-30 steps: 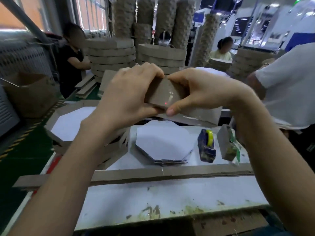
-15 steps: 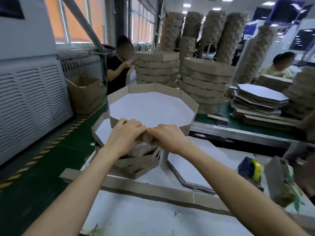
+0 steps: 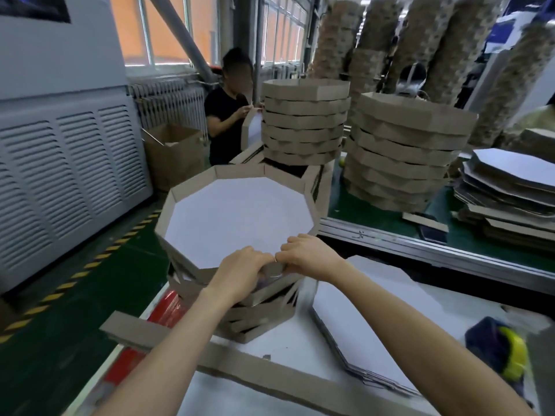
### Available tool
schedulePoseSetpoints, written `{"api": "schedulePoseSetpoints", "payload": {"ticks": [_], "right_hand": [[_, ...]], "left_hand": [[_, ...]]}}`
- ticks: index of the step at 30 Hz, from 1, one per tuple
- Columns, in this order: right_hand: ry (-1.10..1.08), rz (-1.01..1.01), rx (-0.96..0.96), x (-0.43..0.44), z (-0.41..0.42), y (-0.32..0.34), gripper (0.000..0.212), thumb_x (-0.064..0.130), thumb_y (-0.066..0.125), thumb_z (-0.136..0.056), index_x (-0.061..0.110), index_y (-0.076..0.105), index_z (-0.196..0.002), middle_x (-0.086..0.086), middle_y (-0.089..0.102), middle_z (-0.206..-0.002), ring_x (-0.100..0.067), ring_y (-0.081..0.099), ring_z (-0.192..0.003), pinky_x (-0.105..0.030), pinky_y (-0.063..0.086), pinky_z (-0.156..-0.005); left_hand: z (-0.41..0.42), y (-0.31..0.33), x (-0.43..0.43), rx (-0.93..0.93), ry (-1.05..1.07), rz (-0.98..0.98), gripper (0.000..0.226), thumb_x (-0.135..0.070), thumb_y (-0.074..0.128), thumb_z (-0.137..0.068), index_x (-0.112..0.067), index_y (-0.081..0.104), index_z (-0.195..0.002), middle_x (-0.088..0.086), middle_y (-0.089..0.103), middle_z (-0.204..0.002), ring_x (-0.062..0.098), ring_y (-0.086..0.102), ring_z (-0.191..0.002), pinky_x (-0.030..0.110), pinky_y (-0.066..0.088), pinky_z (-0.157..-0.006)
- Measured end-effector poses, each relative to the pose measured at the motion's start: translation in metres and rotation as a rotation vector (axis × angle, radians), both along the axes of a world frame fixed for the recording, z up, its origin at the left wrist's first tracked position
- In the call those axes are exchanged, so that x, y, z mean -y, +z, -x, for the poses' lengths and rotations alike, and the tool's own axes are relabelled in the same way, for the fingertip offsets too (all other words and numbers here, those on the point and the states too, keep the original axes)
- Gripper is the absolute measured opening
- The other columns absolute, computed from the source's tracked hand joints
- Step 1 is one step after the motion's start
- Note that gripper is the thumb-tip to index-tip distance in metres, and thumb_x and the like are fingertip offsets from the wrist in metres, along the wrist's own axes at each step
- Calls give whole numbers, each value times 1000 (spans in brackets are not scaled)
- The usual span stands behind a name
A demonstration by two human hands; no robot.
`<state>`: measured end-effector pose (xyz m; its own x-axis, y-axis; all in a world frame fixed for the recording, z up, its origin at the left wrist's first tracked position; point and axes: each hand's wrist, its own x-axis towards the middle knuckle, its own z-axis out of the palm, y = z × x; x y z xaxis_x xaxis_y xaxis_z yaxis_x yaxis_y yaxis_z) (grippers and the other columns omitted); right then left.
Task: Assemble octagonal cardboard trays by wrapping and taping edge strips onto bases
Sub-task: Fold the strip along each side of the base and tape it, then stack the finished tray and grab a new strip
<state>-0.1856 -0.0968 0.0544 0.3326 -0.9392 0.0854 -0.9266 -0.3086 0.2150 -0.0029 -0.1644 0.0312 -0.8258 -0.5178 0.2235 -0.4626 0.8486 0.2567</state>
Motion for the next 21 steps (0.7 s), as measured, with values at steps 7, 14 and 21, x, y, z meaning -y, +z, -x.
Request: {"api": "schedulePoseSetpoints", "payload": {"ticks": [7,14,21], "right_hand": [[-135,-300,111,16,18,-19,16,32,66,-93,18,71,-100,0,67,-102,-19,57,-102,-28,30,-66],[-79,-146,184,5,30,-30,17,25,66,-92,12,72,-103,-6,69,-103,-27,60,-101,-33,43,-88],[-701,429,941,-54,66,-105,32,12,57,-99,4,58,-130,-9,52,-133,-23,49,-124,-31,40,-104]], "left_hand": [[10,-17,9,172,36,-217,29,-10,56,-77,-24,37,-60,-4,47,-64,18,45,-66,30,28,-52],[24,-19,4,189,78,-147,13,-11,52,-80,-22,50,-73,-4,59,-78,22,54,-78,29,32,-53],[27,-23,1,166,169,-110,18,-16,55,-81,-19,45,-67,-3,57,-74,21,54,-75,28,30,-53]]}}
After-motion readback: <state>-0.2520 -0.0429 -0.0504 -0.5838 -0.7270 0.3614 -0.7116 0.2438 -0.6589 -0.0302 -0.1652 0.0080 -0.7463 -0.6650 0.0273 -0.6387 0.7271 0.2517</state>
